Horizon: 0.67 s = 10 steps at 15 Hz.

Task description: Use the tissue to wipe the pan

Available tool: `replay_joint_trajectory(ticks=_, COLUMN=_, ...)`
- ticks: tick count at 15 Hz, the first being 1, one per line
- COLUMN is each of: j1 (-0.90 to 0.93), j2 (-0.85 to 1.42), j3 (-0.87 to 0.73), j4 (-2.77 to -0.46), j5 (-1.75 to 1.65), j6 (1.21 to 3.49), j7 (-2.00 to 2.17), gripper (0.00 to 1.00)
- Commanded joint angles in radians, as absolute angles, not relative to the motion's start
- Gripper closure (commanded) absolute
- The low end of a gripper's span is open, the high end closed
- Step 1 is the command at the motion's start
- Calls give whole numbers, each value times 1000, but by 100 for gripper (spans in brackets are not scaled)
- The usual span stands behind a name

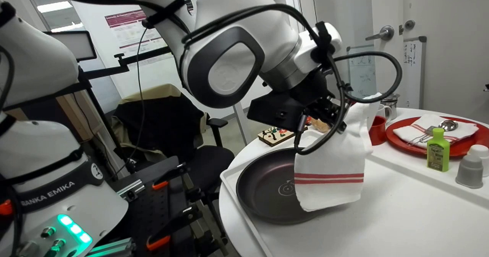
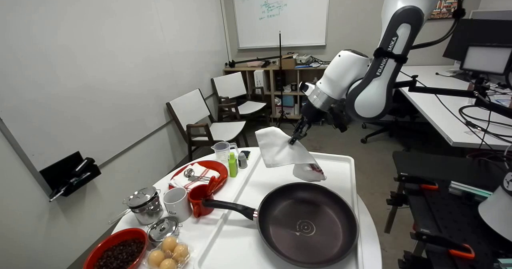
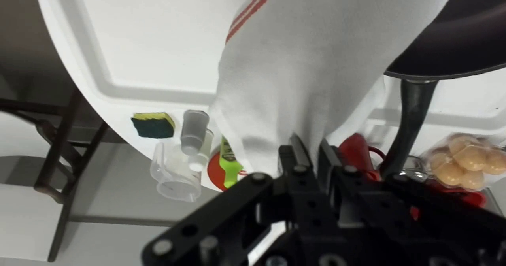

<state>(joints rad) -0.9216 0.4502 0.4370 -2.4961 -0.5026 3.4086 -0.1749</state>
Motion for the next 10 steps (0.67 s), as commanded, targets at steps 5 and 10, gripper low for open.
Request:
replay_joint_trajectory(ticks=5, j1=-928, j2=488, j3=381, j4=-2369, j5=-396, j6=3219, j7=-98, gripper=94)
replay_joint_trajectory(ticks=10, j1=-899, j2=532, j3=348, j4=-2294, j5=-374, j6=3099, j7=-57, gripper=93)
